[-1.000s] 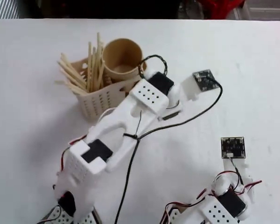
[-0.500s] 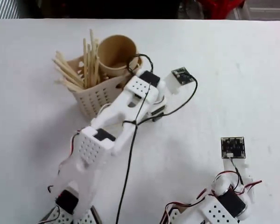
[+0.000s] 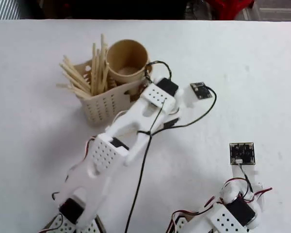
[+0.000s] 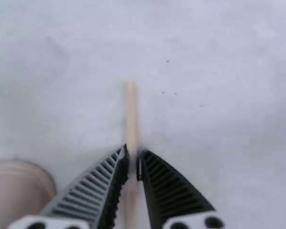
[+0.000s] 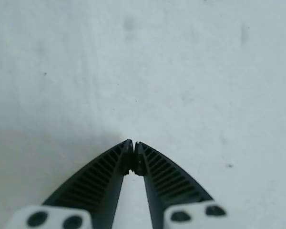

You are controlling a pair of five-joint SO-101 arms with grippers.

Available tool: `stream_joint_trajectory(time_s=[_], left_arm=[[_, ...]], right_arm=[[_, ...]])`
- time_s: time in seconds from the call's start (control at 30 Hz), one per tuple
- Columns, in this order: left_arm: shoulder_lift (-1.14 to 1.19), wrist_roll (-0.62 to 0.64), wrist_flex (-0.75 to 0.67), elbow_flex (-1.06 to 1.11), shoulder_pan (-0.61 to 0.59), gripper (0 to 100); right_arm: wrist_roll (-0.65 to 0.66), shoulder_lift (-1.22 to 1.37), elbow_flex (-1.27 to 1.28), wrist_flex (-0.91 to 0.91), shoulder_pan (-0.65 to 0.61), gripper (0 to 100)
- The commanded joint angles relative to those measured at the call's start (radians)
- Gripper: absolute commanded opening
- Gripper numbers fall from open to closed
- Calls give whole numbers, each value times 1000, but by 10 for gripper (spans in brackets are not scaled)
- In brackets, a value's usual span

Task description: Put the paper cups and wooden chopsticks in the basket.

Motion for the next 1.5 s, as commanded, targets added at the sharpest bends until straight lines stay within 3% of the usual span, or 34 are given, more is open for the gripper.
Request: stream_joint_trajectory(time_s=[0.0, 0.17, 0.47, 0.63, 0.87, 1.07, 1.37, 1.47], left_arm=[[-53, -3, 72, -132, 58, 24], [-76, -3, 198, -348, 71, 24], [-81, 0, 206, -647, 68, 24], [-154, 114, 206, -824, 94, 23], [-576, 94, 204, -735, 94, 23], [-984, 103, 149, -580, 15, 23], [-1308, 109, -183, -322, -236, 23], [-1325, 219, -247, -256, -285, 23]], right_arm=[[5, -15, 9, 7, 2, 17], [5, -15, 9, 7, 2, 17], [5, -15, 9, 7, 2, 17], [5, -15, 9, 7, -13, 17], [5, -15, 9, 7, -13, 17], [5, -15, 9, 7, -13, 17], [5, -15, 9, 8, -7, 17], [5, -15, 9, 8, -5, 17]])
